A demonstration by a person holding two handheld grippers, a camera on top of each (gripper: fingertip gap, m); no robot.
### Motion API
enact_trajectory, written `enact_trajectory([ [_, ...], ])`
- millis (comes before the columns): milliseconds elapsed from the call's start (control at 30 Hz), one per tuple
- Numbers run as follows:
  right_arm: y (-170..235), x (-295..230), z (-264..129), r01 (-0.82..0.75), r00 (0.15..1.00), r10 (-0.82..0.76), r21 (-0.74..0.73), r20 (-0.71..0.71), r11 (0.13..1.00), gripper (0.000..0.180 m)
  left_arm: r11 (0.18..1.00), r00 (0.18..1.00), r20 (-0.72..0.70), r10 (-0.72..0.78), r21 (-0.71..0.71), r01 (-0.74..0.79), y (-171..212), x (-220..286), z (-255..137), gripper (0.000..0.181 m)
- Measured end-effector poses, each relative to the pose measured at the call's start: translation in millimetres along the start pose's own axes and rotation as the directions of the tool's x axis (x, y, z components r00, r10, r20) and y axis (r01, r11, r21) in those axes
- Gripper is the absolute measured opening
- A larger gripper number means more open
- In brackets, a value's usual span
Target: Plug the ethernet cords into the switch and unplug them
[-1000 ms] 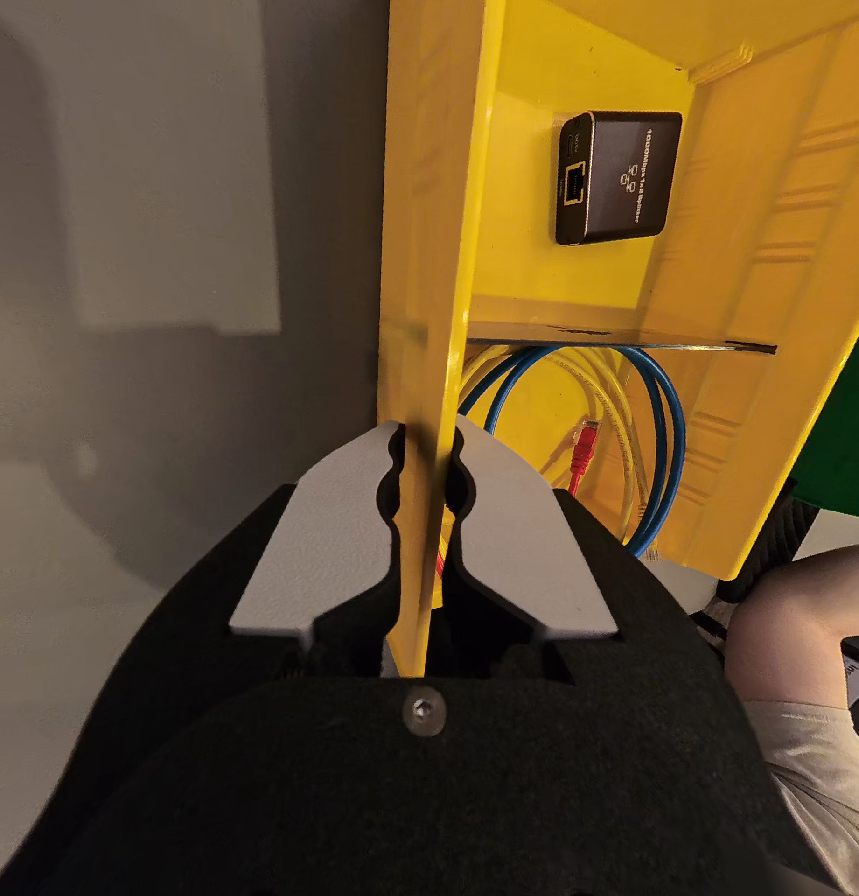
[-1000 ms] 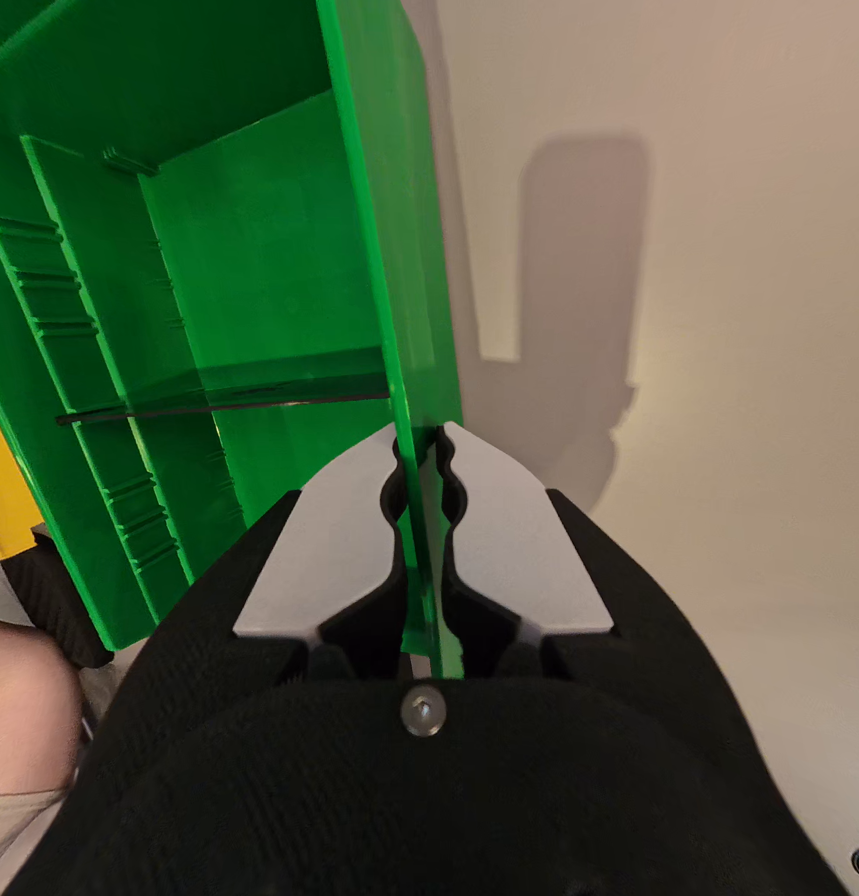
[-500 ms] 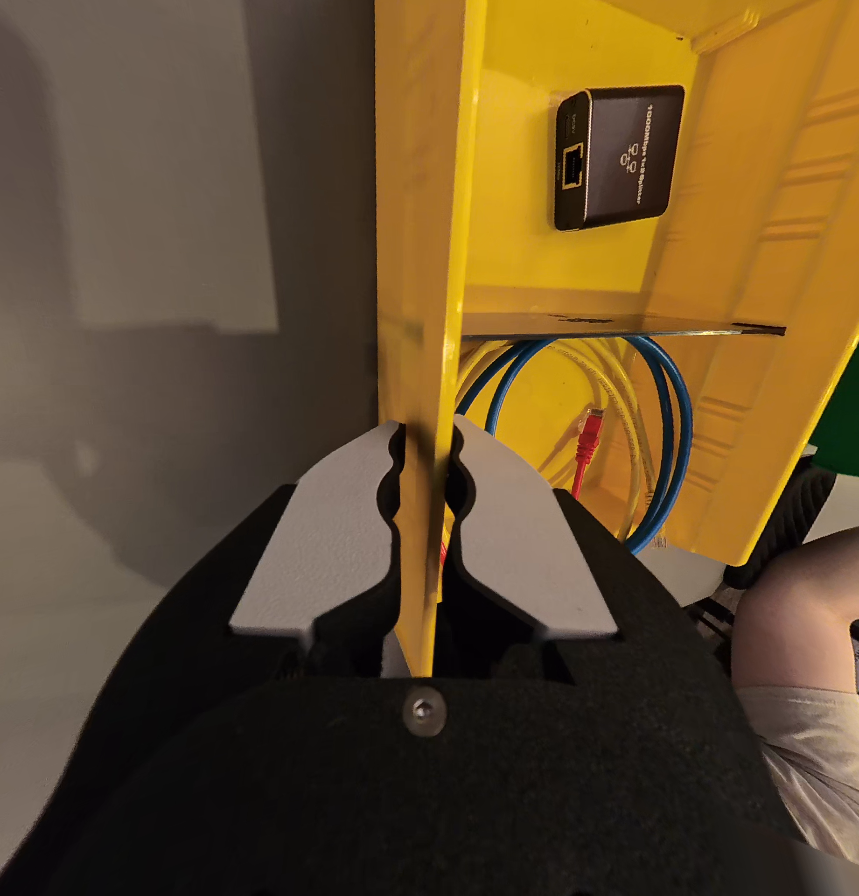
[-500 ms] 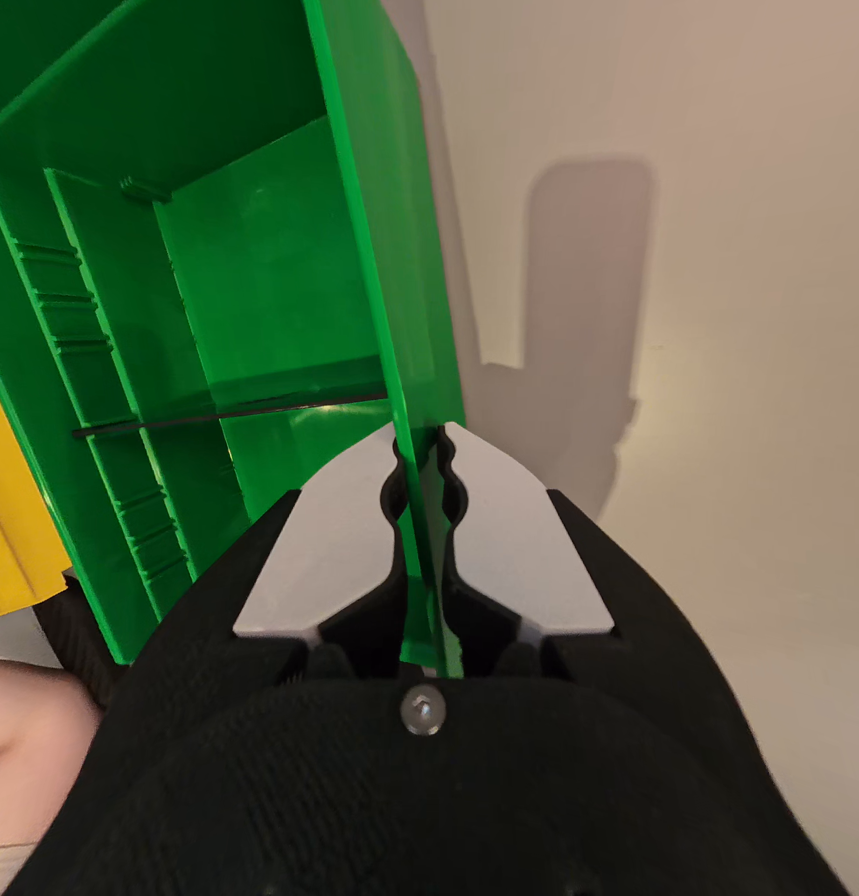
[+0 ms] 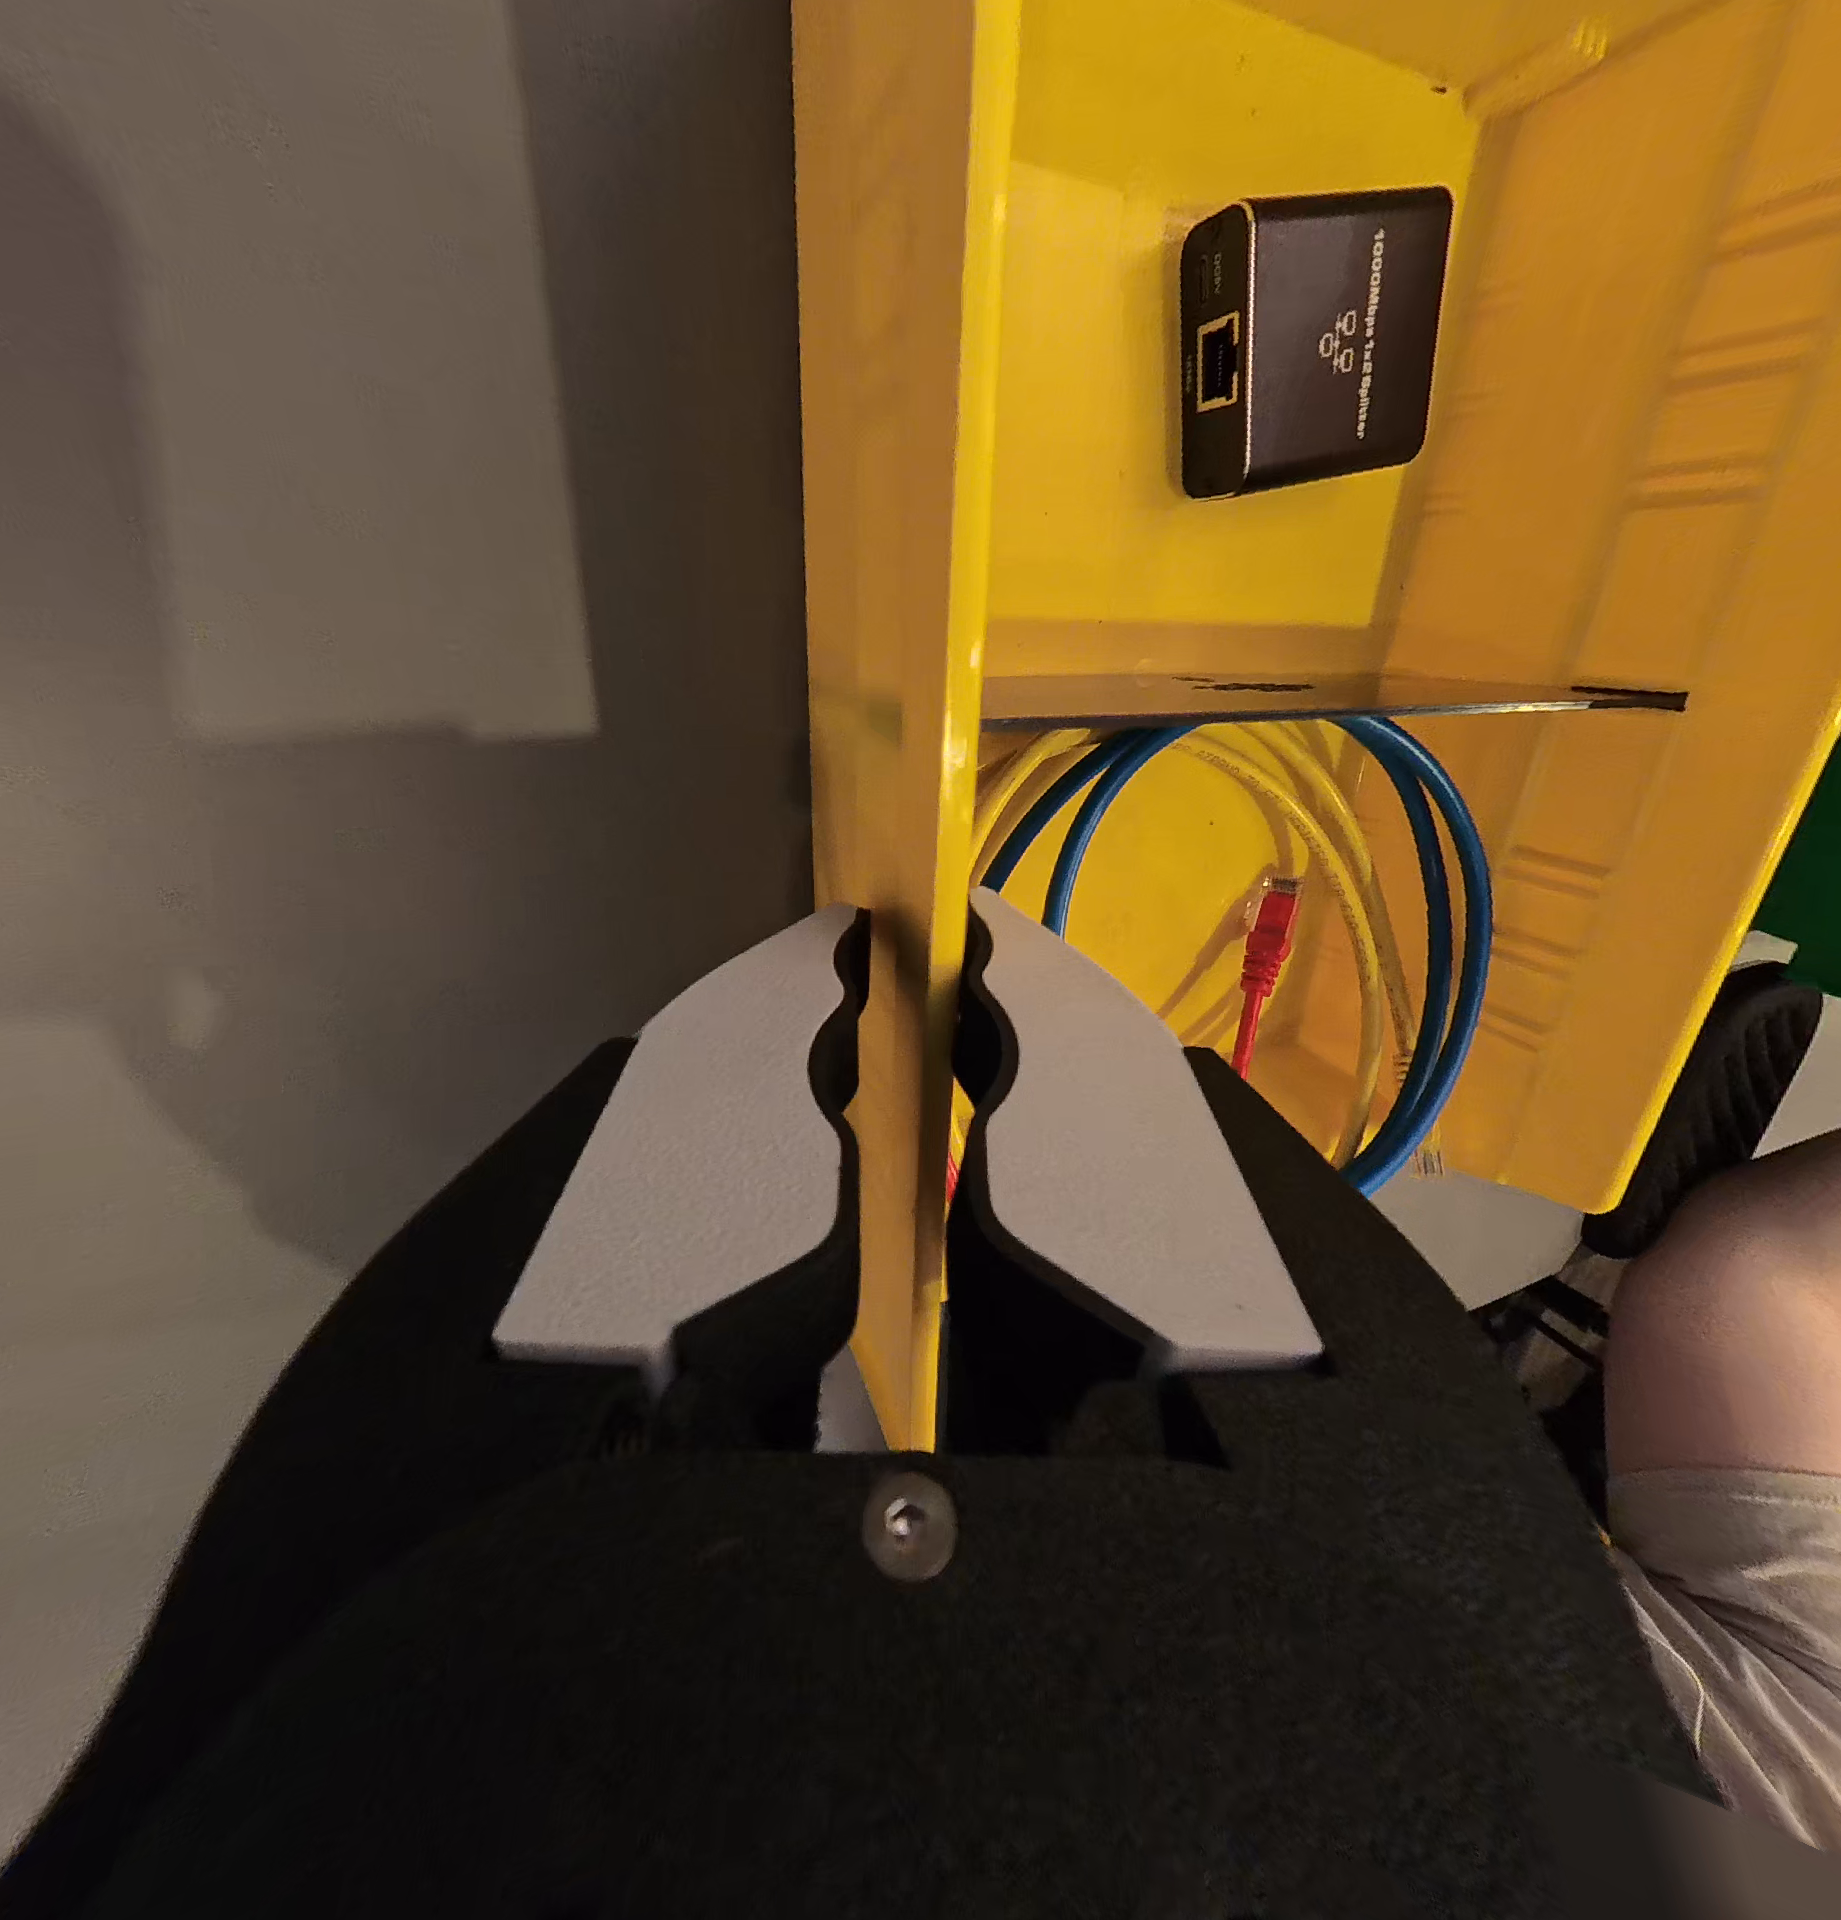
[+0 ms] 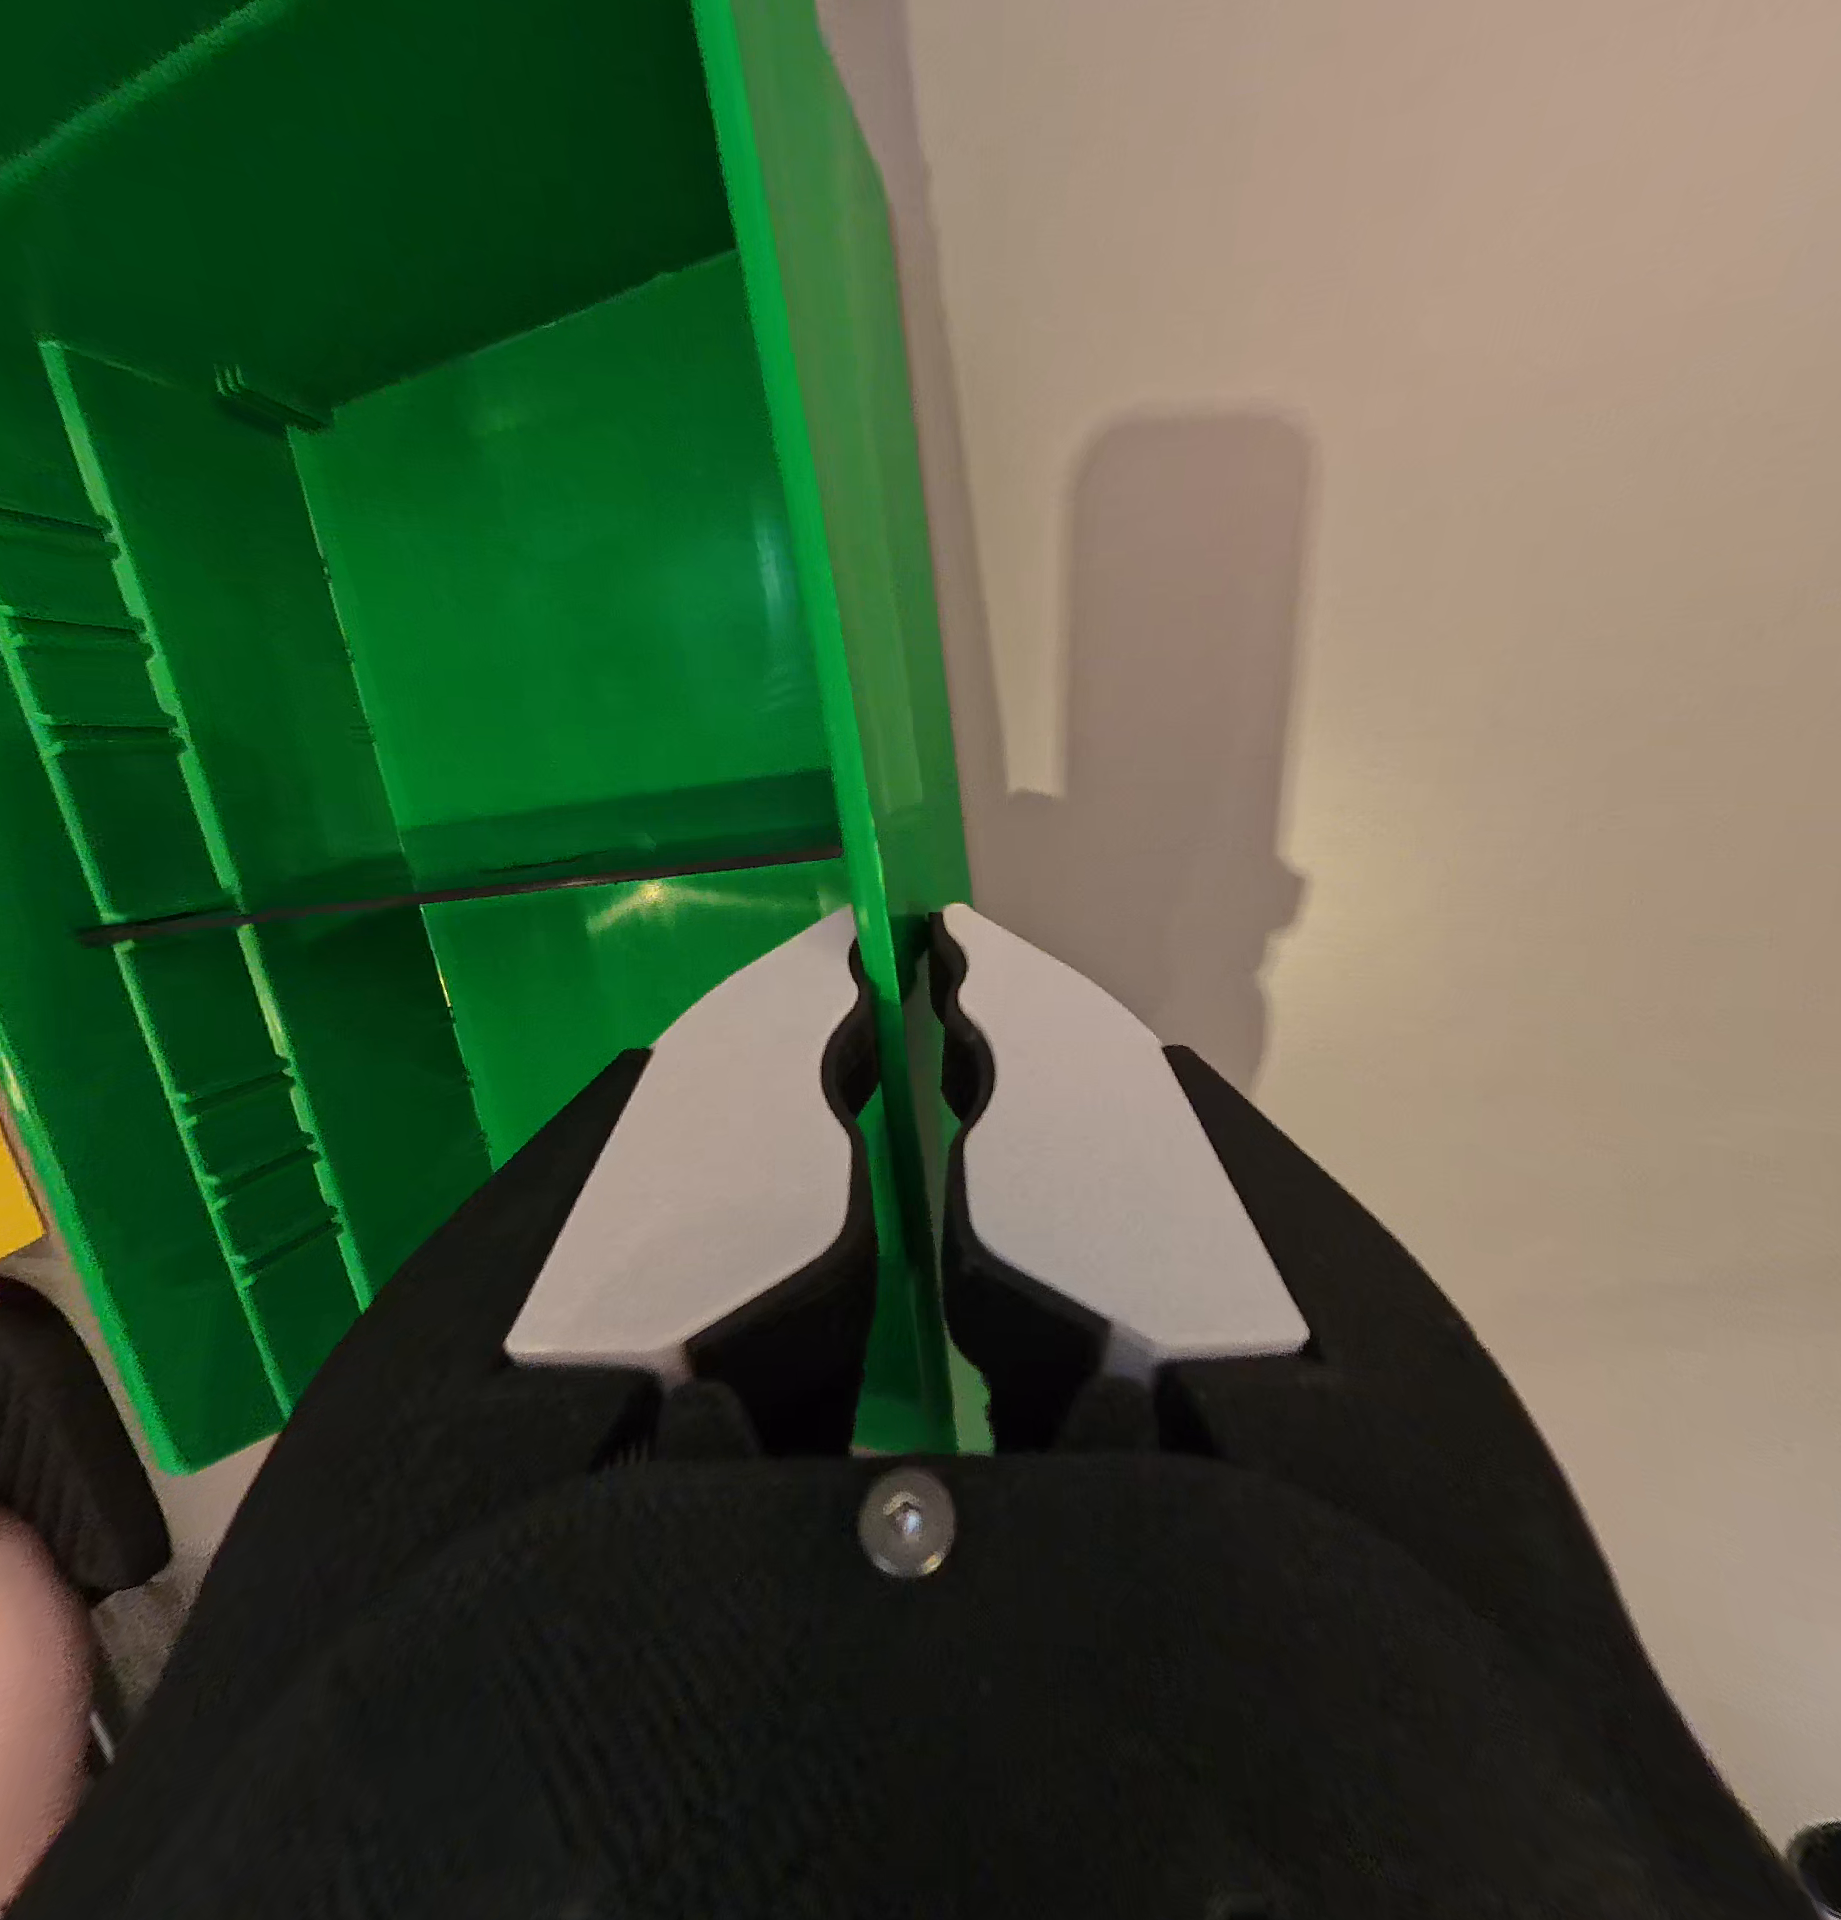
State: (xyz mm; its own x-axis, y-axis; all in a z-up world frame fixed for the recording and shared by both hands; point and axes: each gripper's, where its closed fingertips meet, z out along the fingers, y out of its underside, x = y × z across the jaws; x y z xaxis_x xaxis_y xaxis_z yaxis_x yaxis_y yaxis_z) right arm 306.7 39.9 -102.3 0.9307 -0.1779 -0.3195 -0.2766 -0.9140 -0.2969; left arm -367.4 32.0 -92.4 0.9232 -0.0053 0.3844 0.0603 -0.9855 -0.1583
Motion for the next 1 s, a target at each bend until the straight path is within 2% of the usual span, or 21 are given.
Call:
enact_trajectory([
  [267,0.8,-0.3,-0.1,0.000,1.000,0.000,-0.001,0.011,1.000,0.009,1.000,1.000,0.008,0.011,-0.021,-0.010,4.9,1.3,0.0,0.013],
  [367,-2.0,2.3,-3.4,-0.027,1.000,0.027,0.019,0.013,0.999,0.019,1.000,1.000,0.009,0.011,-0.017,-0.011,5.6,1.7,-2.5,0.011],
  [533,-17.6,3.5,-30.7,-0.012,1.000,0.016,0.158,-0.022,0.987,0.025,0.995,0.999,0.044,0.014,0.101,-0.018,-0.2,6.5,-30.7,0.016],
  [633,-38.7,-7.1,-64.0,0.056,0.998,-0.044,0.335,-0.042,0.941,0.025,0.969,0.993,0.066,0.103,0.219,-0.115,-6.7,25.5,-56.9,0.017],
  [700,-56.6,-24.7,-95.0,0.150,0.989,-0.137,0.492,-0.062,0.857,0.025,0.937,0.979,0.058,0.196,0.284,-0.205,-8.4,47.7,-72.0,0.016],
  [800,-77.7,-63.7,-152.1,0.292,0.946,-0.296,0.754,-0.135,0.589,0.025,0.855,0.924,0.065,0.378,0.358,-0.375,-5.8,86.7,-89.5,0.016],
  [867,-76.7,-90.7,-178.5,0.302,0.917,-0.378,0.844,-0.130,0.444,0.026,0.792,0.864,0.072,0.498,0.369,-0.486,3.8,112.7,-94.8,0.016],
  [933,-71.9,-114.2,-193.1,0.286,0.883,-0.457,0.892,-0.105,0.349,0.028,0.713,0.787,0.074,0.613,0.376,-0.591,15.3,138.3,-98.1,0.013],
  [1000,-65.4,-134.7,-196.6,0.288,0.832,-0.547,0.915,-0.094,0.282,0.045,0.623,0.702,0.104,0.704,0.383,-0.682,25.7,157.6,-99.5,0.014],
])
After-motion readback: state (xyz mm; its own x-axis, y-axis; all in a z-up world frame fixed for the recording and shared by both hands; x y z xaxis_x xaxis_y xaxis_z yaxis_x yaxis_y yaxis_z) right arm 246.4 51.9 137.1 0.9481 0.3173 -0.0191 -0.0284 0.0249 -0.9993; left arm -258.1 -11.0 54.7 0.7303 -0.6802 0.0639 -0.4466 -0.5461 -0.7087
